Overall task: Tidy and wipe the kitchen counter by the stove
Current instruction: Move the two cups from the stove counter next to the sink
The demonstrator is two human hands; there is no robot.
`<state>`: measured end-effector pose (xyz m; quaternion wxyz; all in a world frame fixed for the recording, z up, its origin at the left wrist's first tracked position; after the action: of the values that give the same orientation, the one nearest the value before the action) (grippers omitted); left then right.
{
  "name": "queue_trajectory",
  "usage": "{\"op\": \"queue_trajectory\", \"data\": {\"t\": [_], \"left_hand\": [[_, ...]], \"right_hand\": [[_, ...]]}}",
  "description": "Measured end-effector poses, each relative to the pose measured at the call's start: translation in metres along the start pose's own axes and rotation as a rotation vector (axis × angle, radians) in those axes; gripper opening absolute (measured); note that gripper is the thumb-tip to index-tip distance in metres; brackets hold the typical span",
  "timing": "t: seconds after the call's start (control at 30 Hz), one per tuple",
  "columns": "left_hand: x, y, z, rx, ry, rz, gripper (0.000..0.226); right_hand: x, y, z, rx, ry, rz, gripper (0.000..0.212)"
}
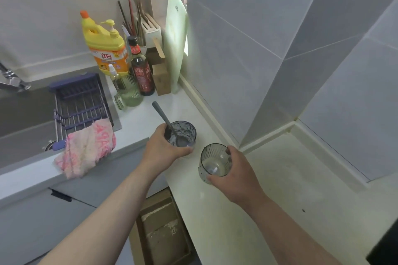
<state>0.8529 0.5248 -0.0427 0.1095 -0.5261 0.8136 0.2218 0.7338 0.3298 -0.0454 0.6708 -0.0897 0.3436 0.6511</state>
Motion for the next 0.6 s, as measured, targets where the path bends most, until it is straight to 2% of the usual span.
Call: {"op": "queue_trajectory", "data": {"t": [0.17,0.37,0.47,0.6], "left_hand": [[-0.007,-0.059,0.006,0.023,0.023,-0.014,0.071],[-0.012,-0.122,0.013,0.047,0.014,-0.008,0.073],[-0.012,-0.147,0.017,0.059,0.003,0.001,0.078],[-0.013,-0.170,0.015,0.101,0.001,0.025,0.072]], "right_hand": [[0.002,-0.053,-0.003,0.013,-0.001,-0.035,0.090],[0.011,-0.104,0.006,0.006,0.077,-0.080,0.100],[0.012,-0.125,0.008,0.018,0.091,-0.106,0.099],[0.014,-0.144,0.010,0.020,0.116,-0.111,0.093]]}}
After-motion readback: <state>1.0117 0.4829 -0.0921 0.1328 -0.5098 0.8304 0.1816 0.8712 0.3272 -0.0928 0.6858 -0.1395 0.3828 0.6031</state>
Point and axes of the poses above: each hand's wrist, its own y-axis away from the middle knuckle, its own x-axis out of the palm, z = x × y, the point moved 10 cm from there along -y, towards the middle knuckle, and after that the axes turned 13 degrees about z, right-handed, at the moved point
